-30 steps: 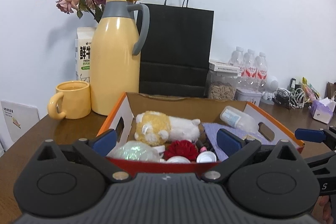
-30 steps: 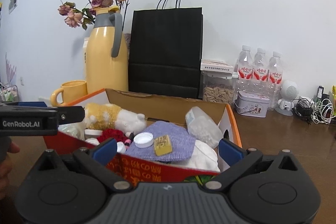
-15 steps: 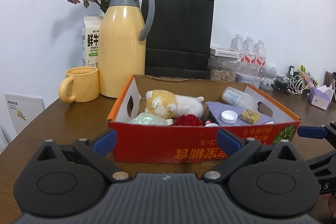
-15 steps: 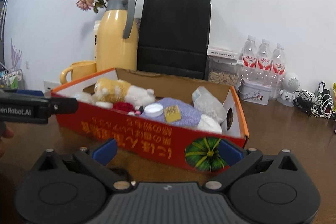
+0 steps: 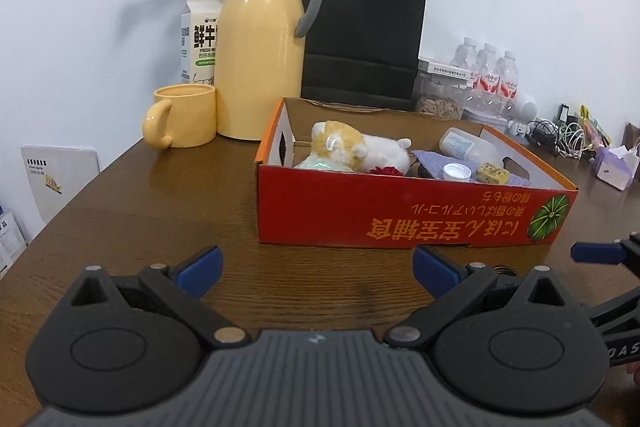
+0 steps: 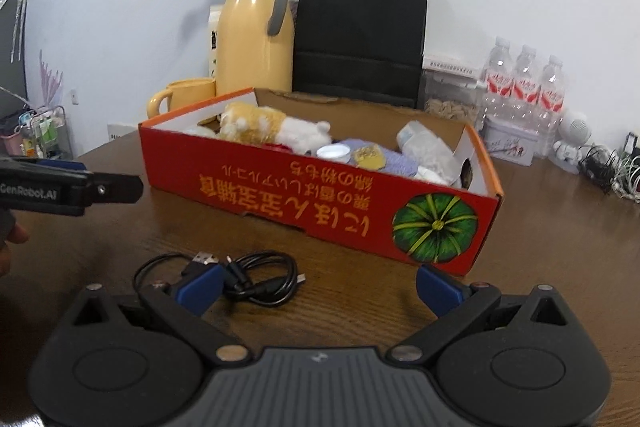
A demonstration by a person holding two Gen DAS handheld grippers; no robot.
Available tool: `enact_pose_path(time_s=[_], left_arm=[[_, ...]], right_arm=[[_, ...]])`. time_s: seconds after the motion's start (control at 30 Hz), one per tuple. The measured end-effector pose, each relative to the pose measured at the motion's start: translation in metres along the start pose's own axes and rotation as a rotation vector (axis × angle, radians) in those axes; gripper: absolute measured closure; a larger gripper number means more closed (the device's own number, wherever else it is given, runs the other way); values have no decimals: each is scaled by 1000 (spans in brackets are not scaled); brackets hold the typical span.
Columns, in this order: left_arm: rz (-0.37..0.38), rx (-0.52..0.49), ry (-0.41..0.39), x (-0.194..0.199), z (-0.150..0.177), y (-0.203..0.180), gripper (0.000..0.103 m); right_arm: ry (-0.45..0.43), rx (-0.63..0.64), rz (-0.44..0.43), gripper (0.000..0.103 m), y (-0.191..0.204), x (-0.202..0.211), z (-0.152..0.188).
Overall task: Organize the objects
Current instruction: 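Withdraw both tools and grasp the coiled black cable with the right tool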
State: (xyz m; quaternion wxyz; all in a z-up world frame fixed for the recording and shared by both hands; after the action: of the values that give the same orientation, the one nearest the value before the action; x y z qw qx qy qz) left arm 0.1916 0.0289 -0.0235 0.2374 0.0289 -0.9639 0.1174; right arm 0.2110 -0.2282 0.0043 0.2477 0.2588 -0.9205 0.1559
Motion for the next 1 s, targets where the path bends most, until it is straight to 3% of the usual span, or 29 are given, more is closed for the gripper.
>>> enact_pose_path(time_s=[0.3, 0.73, 0.83, 0.9, 0.93, 1.0], left_arm=[[3, 14, 8, 0, 0, 2, 0], [-7, 26, 28, -3, 1, 5, 0], [-11, 26, 34, -5, 1, 5, 0], [-14, 26, 39, -6, 2, 5, 0], [-15, 26, 42, -6, 2, 5, 0], [-17, 24, 48, -8, 2, 5, 0]], right_arm=[[110, 6, -79, 0, 8, -25, -2], [121, -23, -88, 0, 9, -43, -12], [97, -20, -93, 18, 11, -39, -13], [78, -16, -103, 40, 12, -35, -13], [70, -13, -106, 46, 13, -33, -13], [62, -11, -113, 46, 14, -30, -12]])
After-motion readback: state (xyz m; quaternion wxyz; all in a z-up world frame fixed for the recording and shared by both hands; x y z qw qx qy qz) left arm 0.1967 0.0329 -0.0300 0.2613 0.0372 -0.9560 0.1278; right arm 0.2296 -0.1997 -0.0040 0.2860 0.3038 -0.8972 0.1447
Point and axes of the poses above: each gripper's, at about its wrist camera, not at the fingertips, and x roughly against the way its jaws point, y to its left, z to its underside, the point moved 2 cm from there along -x, roughly the way its jaws point, and after that the axes turned 8 degrees about x, right-handed, at the moved point
